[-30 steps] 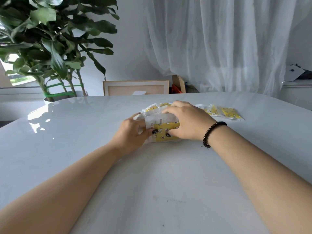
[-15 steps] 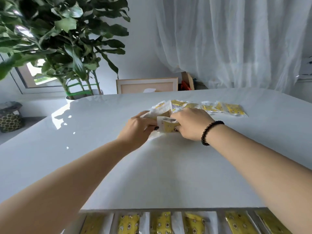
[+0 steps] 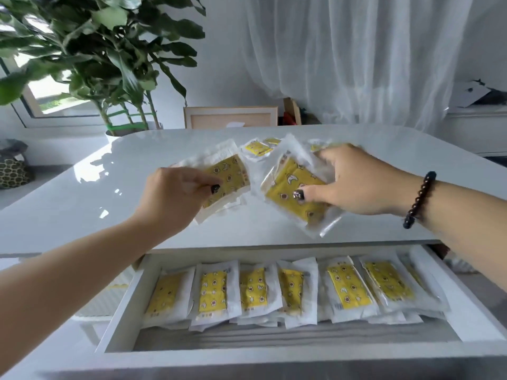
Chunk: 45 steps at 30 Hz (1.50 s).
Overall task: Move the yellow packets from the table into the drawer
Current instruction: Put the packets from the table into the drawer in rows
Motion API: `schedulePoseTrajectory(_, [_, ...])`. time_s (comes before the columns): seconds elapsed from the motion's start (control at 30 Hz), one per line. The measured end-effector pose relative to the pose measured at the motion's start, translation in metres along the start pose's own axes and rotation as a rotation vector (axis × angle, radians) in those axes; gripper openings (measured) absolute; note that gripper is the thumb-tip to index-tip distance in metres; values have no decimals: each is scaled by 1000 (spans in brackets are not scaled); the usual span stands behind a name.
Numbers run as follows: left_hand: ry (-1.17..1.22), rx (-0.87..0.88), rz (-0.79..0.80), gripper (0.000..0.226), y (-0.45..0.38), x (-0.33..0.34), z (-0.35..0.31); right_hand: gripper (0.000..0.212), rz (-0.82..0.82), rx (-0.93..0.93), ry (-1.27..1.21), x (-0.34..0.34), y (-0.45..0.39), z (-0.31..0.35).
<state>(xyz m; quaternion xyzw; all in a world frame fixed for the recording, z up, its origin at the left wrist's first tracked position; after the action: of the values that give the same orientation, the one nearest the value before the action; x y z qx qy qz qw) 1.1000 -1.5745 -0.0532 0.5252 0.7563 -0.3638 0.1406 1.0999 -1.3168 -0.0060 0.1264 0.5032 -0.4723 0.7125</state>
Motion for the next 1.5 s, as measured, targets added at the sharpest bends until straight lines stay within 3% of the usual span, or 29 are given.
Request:
schedulePoseTrajectory(0.1, [59, -52, 18, 36, 22, -5, -2, 31, 285, 66, 70, 22, 32, -1])
schedulePoseTrajectory(0.2, [72, -48, 58, 34, 36, -7, -3, 22, 463, 105, 276, 61, 60, -16])
schedulePoseTrajectory(0.3, [88, 12, 153, 34, 43, -10, 0, 25, 603, 171, 325, 85, 84, -28])
schedulePoseTrajectory(0.37, [81, 45, 213, 38, 45, -12, 3, 8, 593, 226, 244, 90, 94, -32])
schedulePoseTrajectory(0.43, [72, 56, 257, 41, 46, -13, 5, 31, 521, 273, 177, 91, 101, -33])
schedulePoseTrajectory(0.53, [76, 56, 312, 41, 47, -10, 10, 34, 464, 301, 93, 89, 108, -35])
schedulePoseTrajectory(0.6, [66, 48, 345, 40, 47, -6, 14, 31, 497, 271, 57, 89, 109, -31])
schedulePoseTrajectory(0.67, [36, 47, 359, 40, 48, -1, 17, 12, 558, 238, 30, 88, 108, -27])
schedulePoseTrajectory(0.77, [7, 64, 374, 43, 48, 6, 19, 25, 670, 247, 24, 91, 105, -29])
schedulePoseTrajectory(0.87, [3, 57, 377, 41, 46, 9, 23, 28, 565, 346, -68, 95, 97, -50])
schedulePoseTrajectory(1.0, [37, 53, 347, 39, 42, 9, 27, 28, 167, 775, -419, 111, 95, -122])
schedulePoseTrajectory(1.1, [72, 26, 340, 29, 40, 9, 28, 56, 20, 992, -512, 127, 101, -174])
schedulePoseTrajectory(1.3, [161, 12, 322, 22, 34, 9, 26, 67, -3, 1044, -534, 147, 85, -182])
schedulePoseTrajectory(1.4, [156, -17, 288, 31, 35, 6, 26, 97, 37, 1005, -470, 155, 79, -180])
schedulePoseTrajectory(1.43, [157, -29, 274, 32, 36, 5, 26, 93, 44, 981, -443, 156, 78, -179])
schedulePoseTrajectory(1.5, [171, -52, 254, 32, 39, 4, 25, 56, 84, 903, -305, 155, 76, -169])
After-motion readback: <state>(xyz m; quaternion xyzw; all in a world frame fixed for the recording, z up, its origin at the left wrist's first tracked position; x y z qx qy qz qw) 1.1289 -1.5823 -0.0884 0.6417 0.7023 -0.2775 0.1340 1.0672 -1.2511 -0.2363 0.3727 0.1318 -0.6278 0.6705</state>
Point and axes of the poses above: each hand's wrist, its own y-axis away from the middle knuckle, its own x-axis out of the palm, z = x × y, the point moved 1 cm from there along -y, towards the middle knuckle, and after that the axes turned 8 degrees about -x, right-handed, at the moved point
